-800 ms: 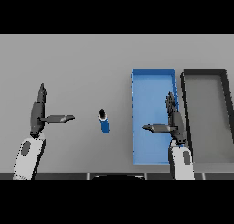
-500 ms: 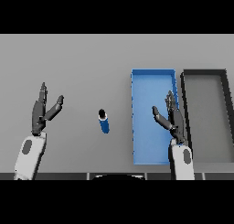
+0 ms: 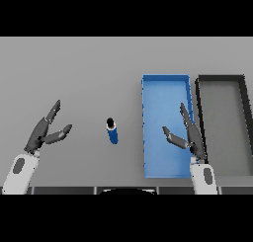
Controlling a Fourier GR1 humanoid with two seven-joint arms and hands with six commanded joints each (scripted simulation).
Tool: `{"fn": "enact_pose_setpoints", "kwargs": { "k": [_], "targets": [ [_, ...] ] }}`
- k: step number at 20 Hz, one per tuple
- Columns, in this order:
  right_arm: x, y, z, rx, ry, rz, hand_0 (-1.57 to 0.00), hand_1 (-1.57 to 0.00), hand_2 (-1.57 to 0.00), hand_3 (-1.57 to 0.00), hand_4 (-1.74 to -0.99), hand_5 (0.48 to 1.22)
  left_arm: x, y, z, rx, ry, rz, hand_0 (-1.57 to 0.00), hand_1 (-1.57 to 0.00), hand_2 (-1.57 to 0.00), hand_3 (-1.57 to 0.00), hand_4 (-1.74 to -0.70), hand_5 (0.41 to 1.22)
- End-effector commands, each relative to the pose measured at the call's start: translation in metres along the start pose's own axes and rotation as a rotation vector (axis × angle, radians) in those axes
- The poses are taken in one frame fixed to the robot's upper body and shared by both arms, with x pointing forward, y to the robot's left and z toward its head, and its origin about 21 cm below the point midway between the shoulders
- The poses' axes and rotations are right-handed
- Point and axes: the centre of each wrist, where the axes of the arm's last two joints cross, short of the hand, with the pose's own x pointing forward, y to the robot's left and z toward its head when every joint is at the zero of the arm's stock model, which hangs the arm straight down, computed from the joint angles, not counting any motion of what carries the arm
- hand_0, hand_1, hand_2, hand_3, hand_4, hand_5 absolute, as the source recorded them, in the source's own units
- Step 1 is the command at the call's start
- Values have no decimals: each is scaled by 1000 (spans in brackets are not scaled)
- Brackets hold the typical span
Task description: Pick up the blue pipe and place it into the blue bin.
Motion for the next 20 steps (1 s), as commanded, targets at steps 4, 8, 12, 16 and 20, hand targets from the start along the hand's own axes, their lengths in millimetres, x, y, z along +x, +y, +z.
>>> {"fn": "enact_pose_setpoints", "kwargs": {
  "k": [4,8,12,16,20],
  "targets": [
    [-2,-1,0,12,-22,10,1,1,1,1,-1225,595,9,-11,3,-170,22,-30,1,1,1,1,-1031,565],
    [-2,0,1,15,-43,5,1,1,1,1,-1233,604,19,-32,2,-303,70,-25,1,1,1,1,-1063,498],
    [-2,1,1,11,-42,2,1,1,1,1,-1256,616,22,-58,-2,-397,44,-19,1,1,1,1,-1094,463],
    [-4,1,2,18,-38,-10,1,1,1,1,-1265,616,20,-85,-14,-446,43,-2,1,1,1,1,-1114,447],
    [-2,-3,7,11,-38,-12,1,1,1,1,-1275,615,18,-107,-24,-476,33,12,1,1,1,1,-1117,446]
  ]
}}
